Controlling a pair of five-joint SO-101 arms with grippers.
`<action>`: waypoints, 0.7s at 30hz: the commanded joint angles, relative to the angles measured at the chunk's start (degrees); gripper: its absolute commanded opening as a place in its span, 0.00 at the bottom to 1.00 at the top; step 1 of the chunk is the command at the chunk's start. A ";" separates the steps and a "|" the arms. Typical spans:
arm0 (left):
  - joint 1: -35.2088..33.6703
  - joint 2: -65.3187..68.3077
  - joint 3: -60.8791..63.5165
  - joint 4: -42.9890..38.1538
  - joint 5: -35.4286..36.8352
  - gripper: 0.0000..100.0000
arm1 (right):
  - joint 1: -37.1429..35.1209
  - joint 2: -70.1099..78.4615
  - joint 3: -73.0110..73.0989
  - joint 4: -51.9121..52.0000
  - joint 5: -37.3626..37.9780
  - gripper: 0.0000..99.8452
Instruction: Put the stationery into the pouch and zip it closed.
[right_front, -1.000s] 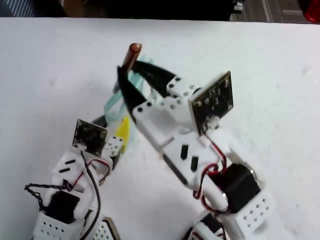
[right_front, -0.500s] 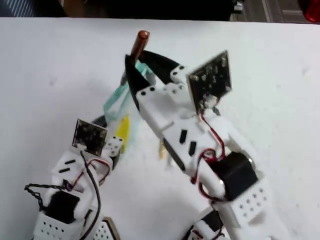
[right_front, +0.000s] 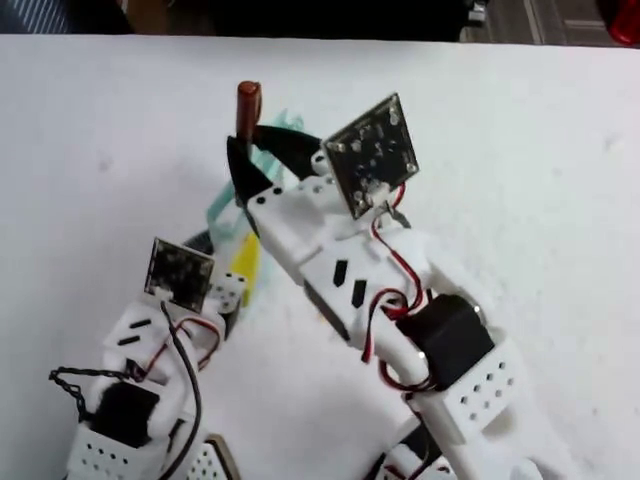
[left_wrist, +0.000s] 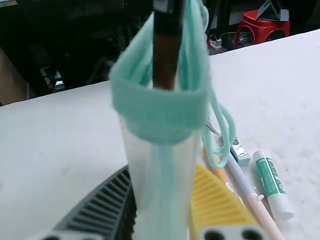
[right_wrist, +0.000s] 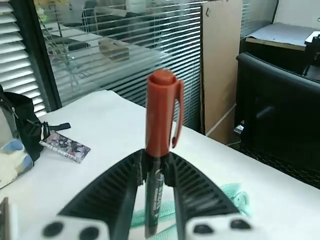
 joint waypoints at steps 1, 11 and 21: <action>-0.48 0.22 -0.44 -1.49 0.62 0.12 | -0.84 -1.63 -2.64 1.27 0.09 0.05; -0.48 0.22 -0.44 -1.67 0.62 0.12 | -2.59 -2.15 -2.64 2.24 0.09 0.23; -0.48 0.22 -0.44 -1.58 0.62 0.12 | -2.42 -2.15 -2.64 2.24 0.00 0.23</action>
